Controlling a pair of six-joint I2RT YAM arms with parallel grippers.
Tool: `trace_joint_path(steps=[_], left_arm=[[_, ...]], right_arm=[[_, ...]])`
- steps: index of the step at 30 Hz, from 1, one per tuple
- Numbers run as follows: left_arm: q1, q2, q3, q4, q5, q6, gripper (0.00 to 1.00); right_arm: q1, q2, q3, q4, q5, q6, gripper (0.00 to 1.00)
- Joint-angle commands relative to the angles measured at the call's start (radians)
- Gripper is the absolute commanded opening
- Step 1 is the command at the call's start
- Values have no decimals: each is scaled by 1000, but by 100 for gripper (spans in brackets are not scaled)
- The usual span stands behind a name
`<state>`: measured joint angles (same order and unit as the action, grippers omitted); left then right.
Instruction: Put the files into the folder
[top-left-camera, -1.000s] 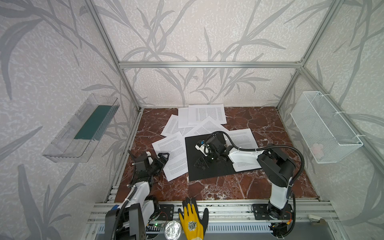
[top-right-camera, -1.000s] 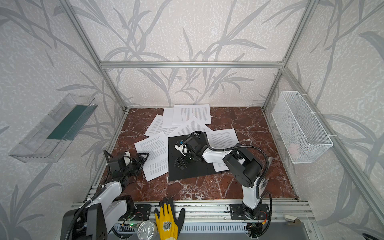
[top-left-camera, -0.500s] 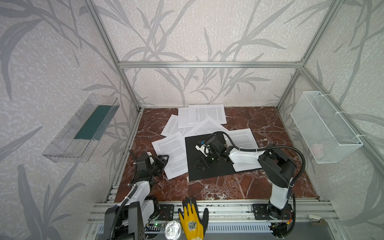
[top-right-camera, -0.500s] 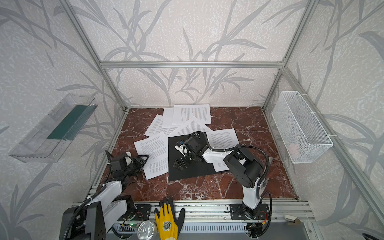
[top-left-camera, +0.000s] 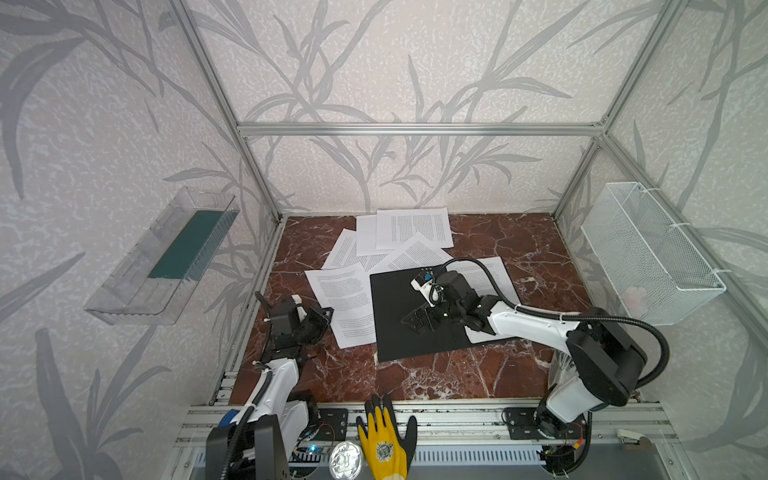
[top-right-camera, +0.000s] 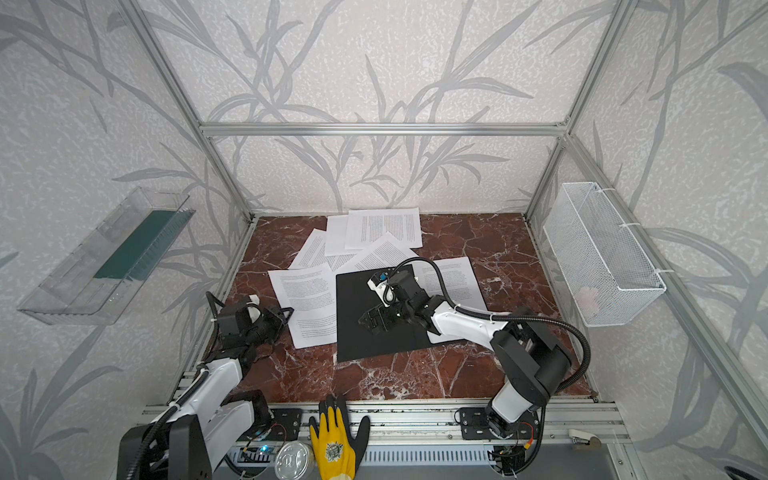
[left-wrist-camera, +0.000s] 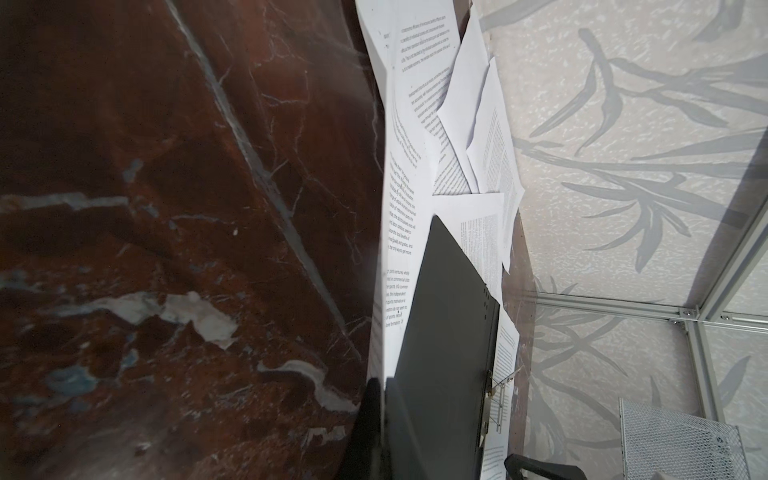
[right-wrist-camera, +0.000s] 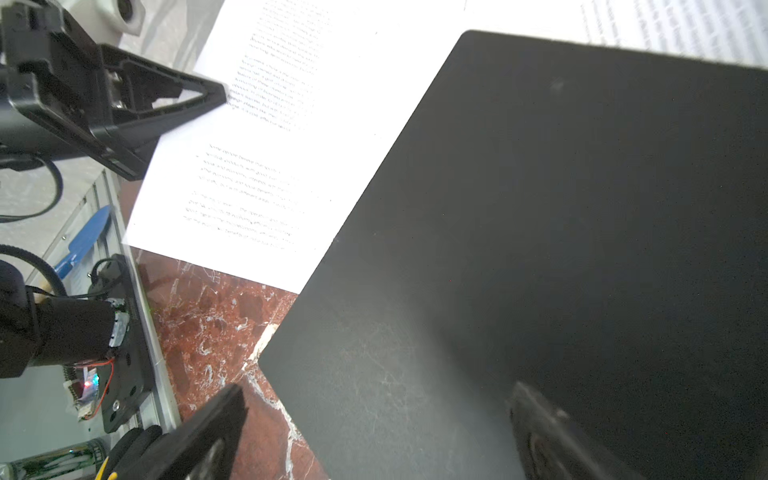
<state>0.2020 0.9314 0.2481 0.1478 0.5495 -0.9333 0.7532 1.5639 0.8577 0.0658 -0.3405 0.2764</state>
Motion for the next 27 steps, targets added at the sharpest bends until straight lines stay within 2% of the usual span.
trace_joint_path(steps=[1, 4, 11, 16, 22, 27], left_arm=[[-5, -51, 50, -97, -18, 23, 0], [-9, -83, 68, -127, -3, 16, 0], [-21, -174, 155, -231, 33, 14, 0], [-90, -272, 284, -379, -12, 51, 0], [-299, -257, 436, -440, -86, 105, 0], [-605, -138, 538, -412, -248, 139, 0]], right_arm=[[-16, -64, -45, 52, 100, 14, 99], [-30, -102, -66, 50, 147, 10, 99], [-78, -151, -93, 39, 142, 29, 99], [-167, -191, -126, 36, 101, 103, 99], [-261, -278, -191, 41, 114, 166, 99], [-310, -356, -199, -47, 169, 195, 99]])
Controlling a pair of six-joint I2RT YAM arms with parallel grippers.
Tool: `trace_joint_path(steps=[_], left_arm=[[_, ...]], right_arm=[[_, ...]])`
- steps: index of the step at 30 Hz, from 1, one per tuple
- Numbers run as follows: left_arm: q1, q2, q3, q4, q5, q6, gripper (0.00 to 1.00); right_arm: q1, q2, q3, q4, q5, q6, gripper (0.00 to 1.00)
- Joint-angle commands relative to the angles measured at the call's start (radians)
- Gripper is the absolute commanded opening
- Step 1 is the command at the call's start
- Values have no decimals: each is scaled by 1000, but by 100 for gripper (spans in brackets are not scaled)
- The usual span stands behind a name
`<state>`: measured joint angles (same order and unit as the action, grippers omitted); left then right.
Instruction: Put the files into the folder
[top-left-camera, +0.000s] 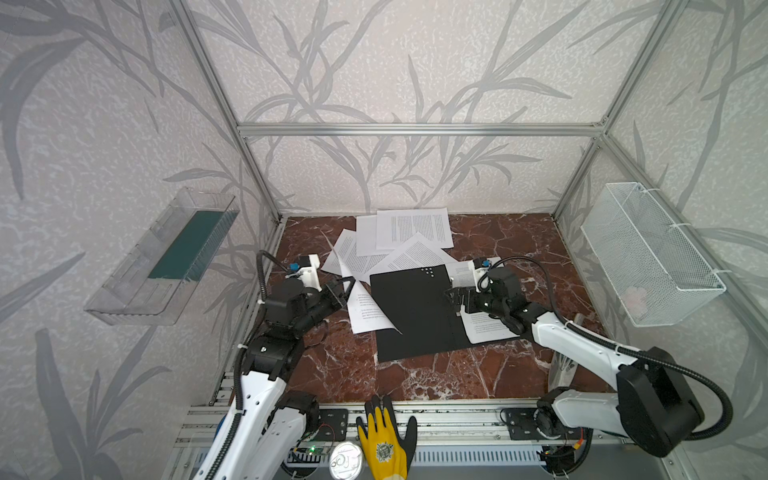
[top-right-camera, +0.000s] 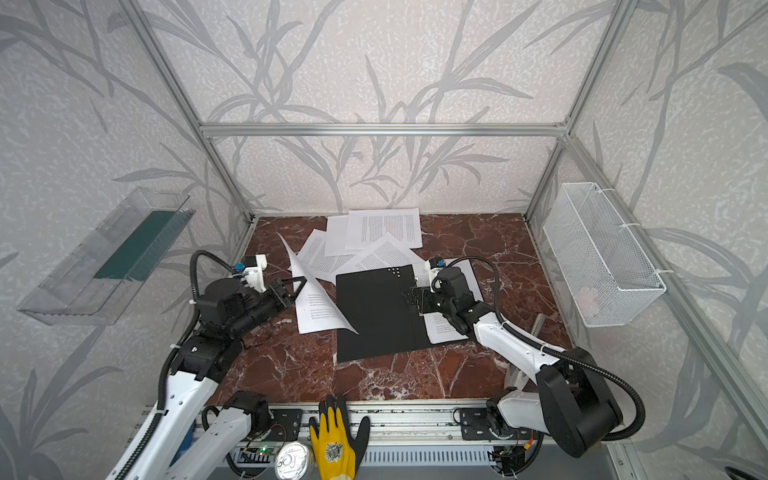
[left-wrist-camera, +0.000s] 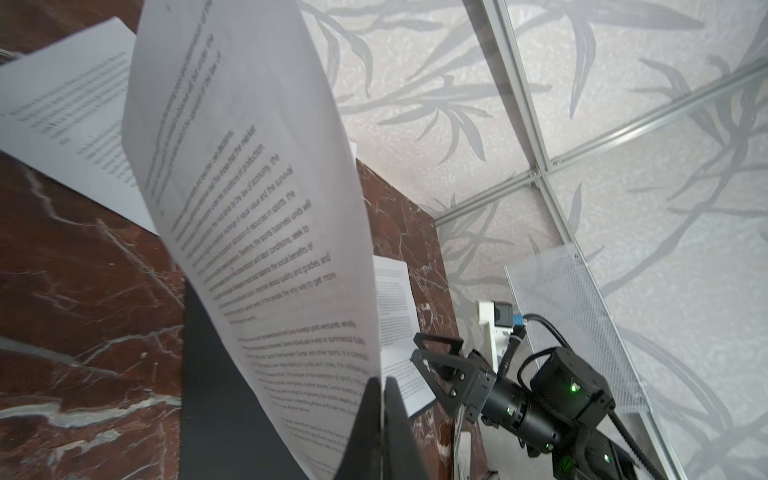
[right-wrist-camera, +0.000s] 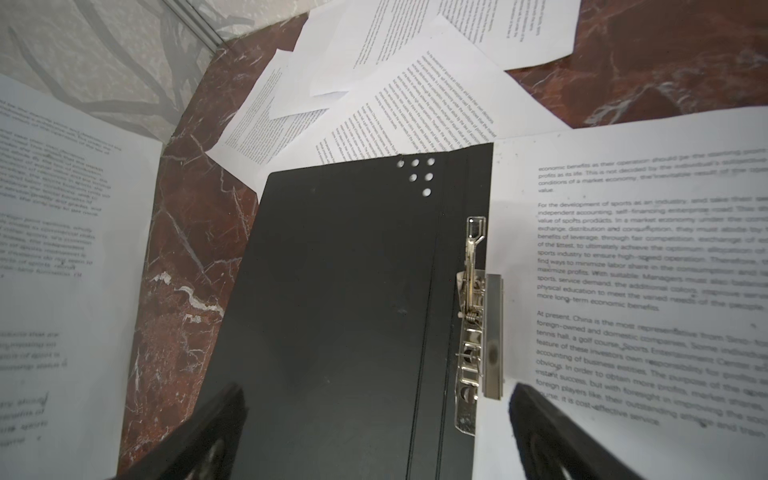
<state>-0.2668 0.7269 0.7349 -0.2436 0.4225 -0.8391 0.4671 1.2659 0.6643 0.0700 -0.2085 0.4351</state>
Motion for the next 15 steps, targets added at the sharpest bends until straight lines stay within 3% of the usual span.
trace_joint_path(steps=[1, 9, 15], left_arm=[[-207, 105, 72, -5, -158, 54, 0], [-626, 504, 345, 62, -332, 117, 0], [-785, 676, 532, 89, -346, 142, 0]], right_arm=[[-40, -72, -11, -62, 42, 49, 99], [-142, -129, -41, -107, 74, 117, 99], [-177, -212, -86, -113, 147, 146, 99]])
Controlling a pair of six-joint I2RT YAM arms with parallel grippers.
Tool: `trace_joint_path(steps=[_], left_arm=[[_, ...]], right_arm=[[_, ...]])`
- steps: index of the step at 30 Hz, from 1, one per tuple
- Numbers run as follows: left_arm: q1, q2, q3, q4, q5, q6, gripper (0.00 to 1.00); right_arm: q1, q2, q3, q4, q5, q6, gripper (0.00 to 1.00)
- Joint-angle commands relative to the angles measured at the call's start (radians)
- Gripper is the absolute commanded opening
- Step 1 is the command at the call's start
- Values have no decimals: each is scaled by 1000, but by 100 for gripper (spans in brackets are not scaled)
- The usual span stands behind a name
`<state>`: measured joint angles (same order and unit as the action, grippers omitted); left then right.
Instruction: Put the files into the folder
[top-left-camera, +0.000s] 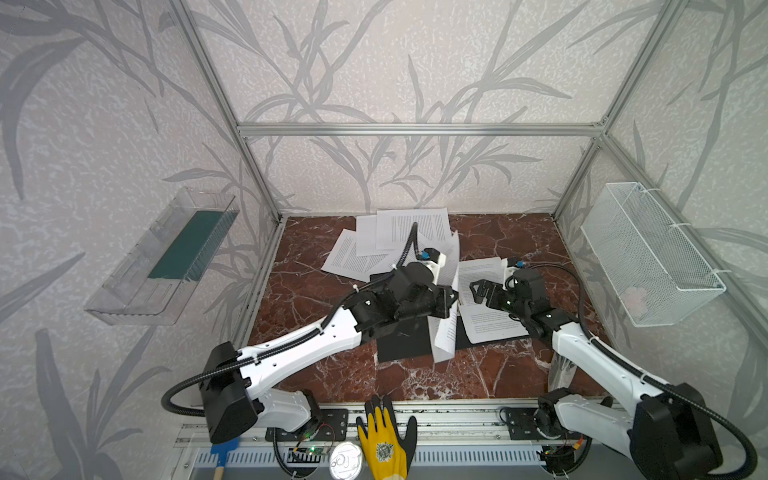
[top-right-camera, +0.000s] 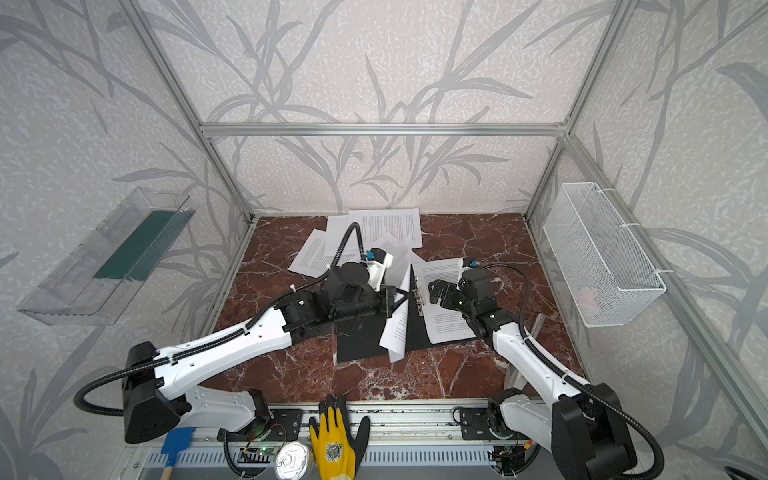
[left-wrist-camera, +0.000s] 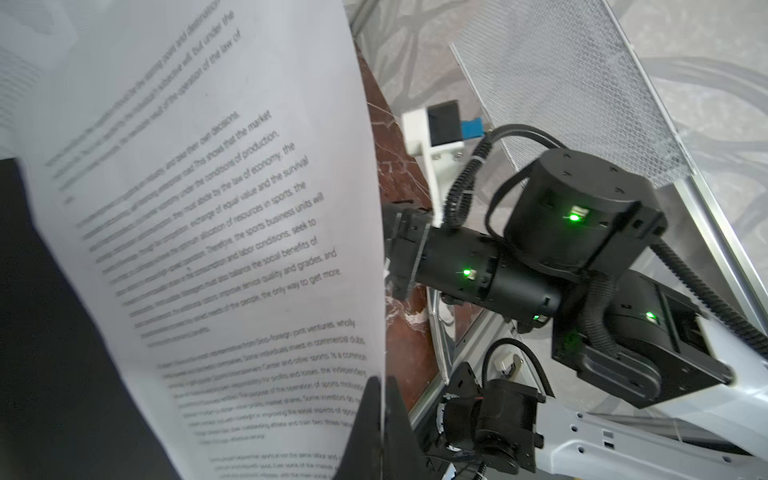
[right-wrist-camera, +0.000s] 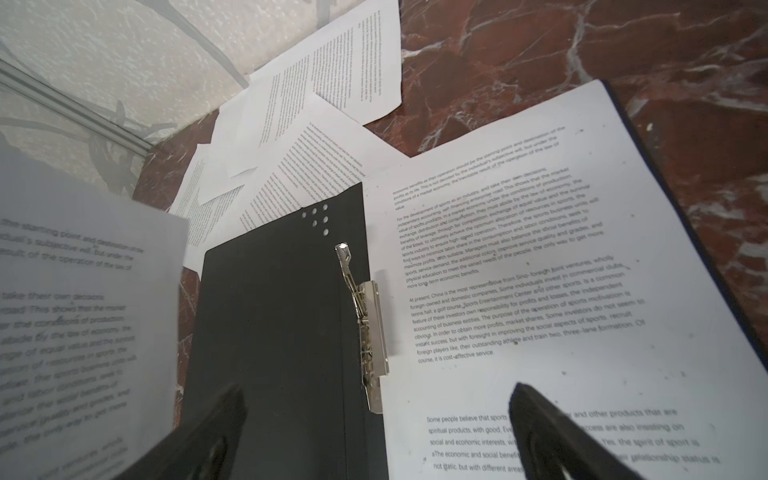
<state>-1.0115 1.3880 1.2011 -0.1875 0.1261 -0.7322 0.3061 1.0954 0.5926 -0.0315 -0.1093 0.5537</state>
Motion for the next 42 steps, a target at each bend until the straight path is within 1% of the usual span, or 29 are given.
trace_joint_path(steps=[1, 3, 6, 9, 12, 15, 18, 19, 23, 27, 31, 36, 42], left_arm=[[-55, 28, 78, 38, -55, 35, 0], [-59, 46, 89, 33, -54, 16, 0], [-54, 35, 31, 83, -115, -7, 0], [-9, 18, -20, 87, -145, -38, 0], [65, 29, -69, 97, -103, -86, 0], [152, 74, -124, 131, -41, -140, 0], [204, 137, -156, 169, -13, -156, 0], [221, 167, -151, 169, -4, -154, 0], [281, 298, -101, 155, 60, -159, 0], [310, 381, -75, 131, 56, -156, 0], [331, 419, -80, 132, 63, -158, 0], [352, 440, -67, 67, 53, -149, 0], [370, 459, -83, 78, 61, -159, 0]], right_arm=[[-28, -49, -17, -14, 40, 37, 99], [-43, -68, -24, -15, 31, 45, 99], [-46, -120, -39, -27, 77, 39, 99], [-47, -177, -42, -53, 106, 24, 99], [-47, -218, -48, -64, 125, 11, 99], [-47, -223, -42, -70, 120, 4, 99], [-45, -177, -36, -50, 70, -4, 99], [-45, -147, -29, -44, 44, -6, 100], [-45, -1, -6, -11, -33, -2, 98], [-45, 93, -1, 28, -77, 13, 97], [-45, 126, -1, 43, -86, 19, 97], [-45, 185, 7, 63, -110, 21, 98], [-45, 269, 17, 105, -172, 33, 99]])
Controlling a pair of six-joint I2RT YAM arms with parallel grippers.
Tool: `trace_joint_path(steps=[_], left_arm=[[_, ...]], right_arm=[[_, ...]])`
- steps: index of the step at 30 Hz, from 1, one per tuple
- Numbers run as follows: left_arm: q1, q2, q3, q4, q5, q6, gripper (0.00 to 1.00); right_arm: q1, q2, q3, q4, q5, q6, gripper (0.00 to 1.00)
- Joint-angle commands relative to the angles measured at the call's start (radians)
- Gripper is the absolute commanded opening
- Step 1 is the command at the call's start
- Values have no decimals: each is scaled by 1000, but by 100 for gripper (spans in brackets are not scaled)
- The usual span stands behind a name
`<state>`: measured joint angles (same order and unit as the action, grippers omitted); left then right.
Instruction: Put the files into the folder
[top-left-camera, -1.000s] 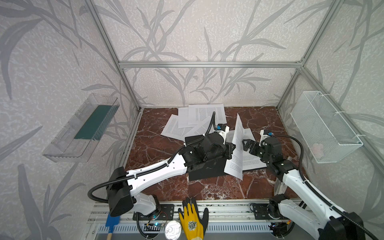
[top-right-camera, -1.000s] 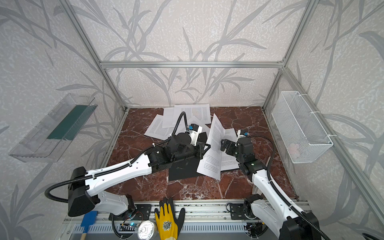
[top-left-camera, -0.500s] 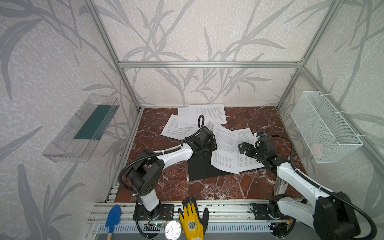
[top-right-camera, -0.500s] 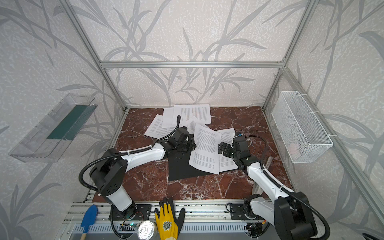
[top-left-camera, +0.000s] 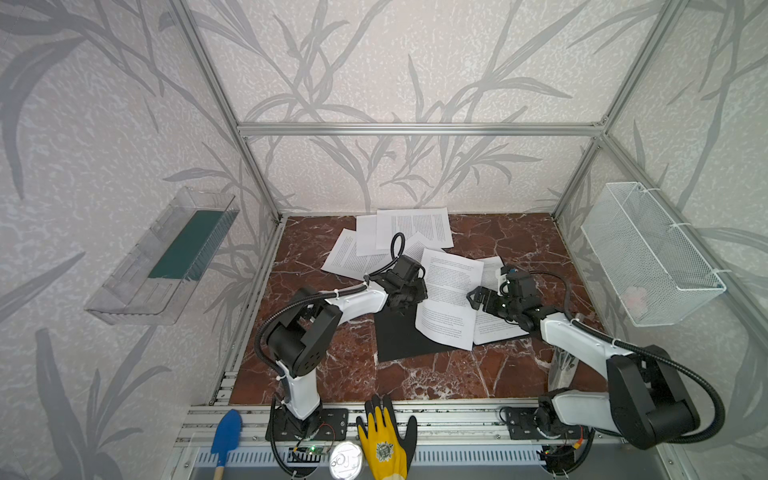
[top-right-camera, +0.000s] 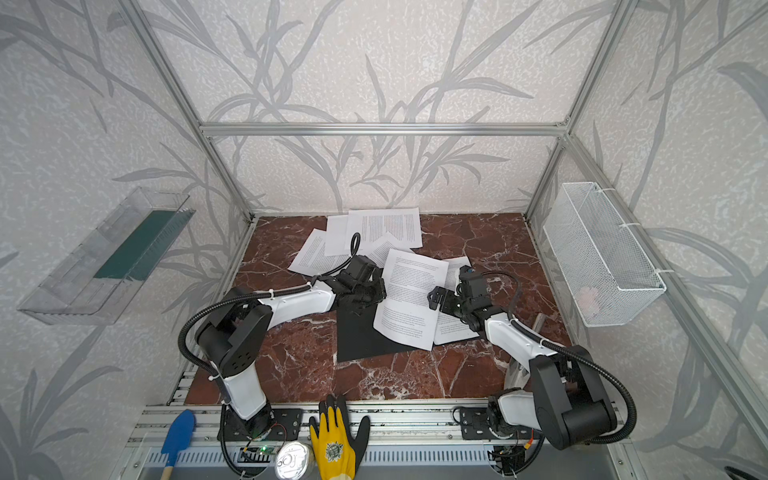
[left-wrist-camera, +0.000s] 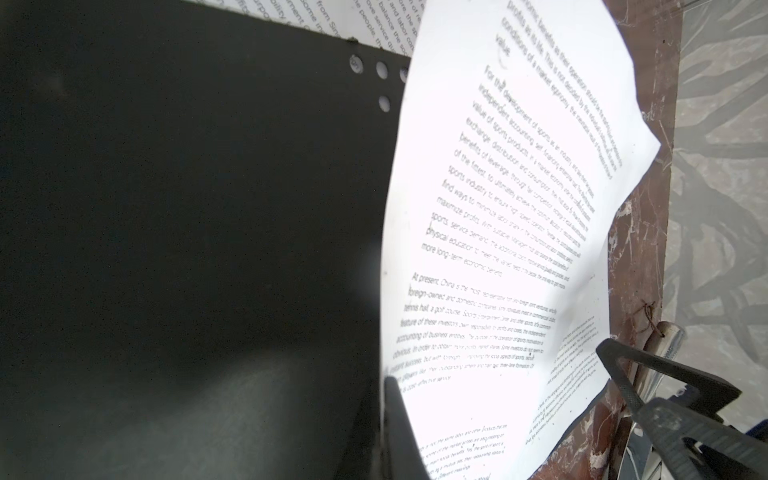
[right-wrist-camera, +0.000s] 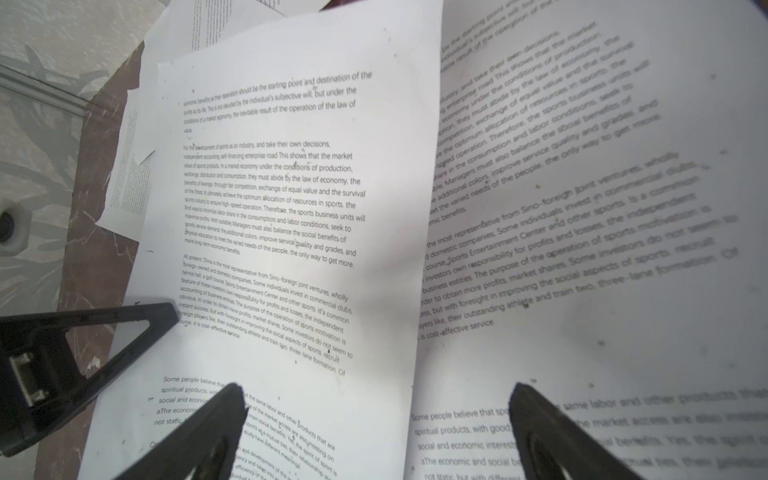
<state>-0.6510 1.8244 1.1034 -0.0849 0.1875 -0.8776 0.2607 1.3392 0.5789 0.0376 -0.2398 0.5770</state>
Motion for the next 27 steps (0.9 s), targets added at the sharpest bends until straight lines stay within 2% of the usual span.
trace_joint_path(steps=[1, 11, 16, 21, 27], left_arm=[[11, 26, 13, -22, 3, -13, 0], [30, 61, 22, -37, 2, -17, 0], [35, 76, 23, -30, 12, -18, 0], [38, 86, 21, -17, 26, -23, 0], [39, 90, 22, -10, 33, -20, 0]], right_arm=[[0, 36, 33, 40, -45, 11, 99], [0, 53, 23, 75, -54, 18, 100], [0, 107, 23, 142, -139, 31, 100], [-1, 189, 36, 205, -220, 53, 90], [0, 169, 27, 231, -250, 52, 78]])
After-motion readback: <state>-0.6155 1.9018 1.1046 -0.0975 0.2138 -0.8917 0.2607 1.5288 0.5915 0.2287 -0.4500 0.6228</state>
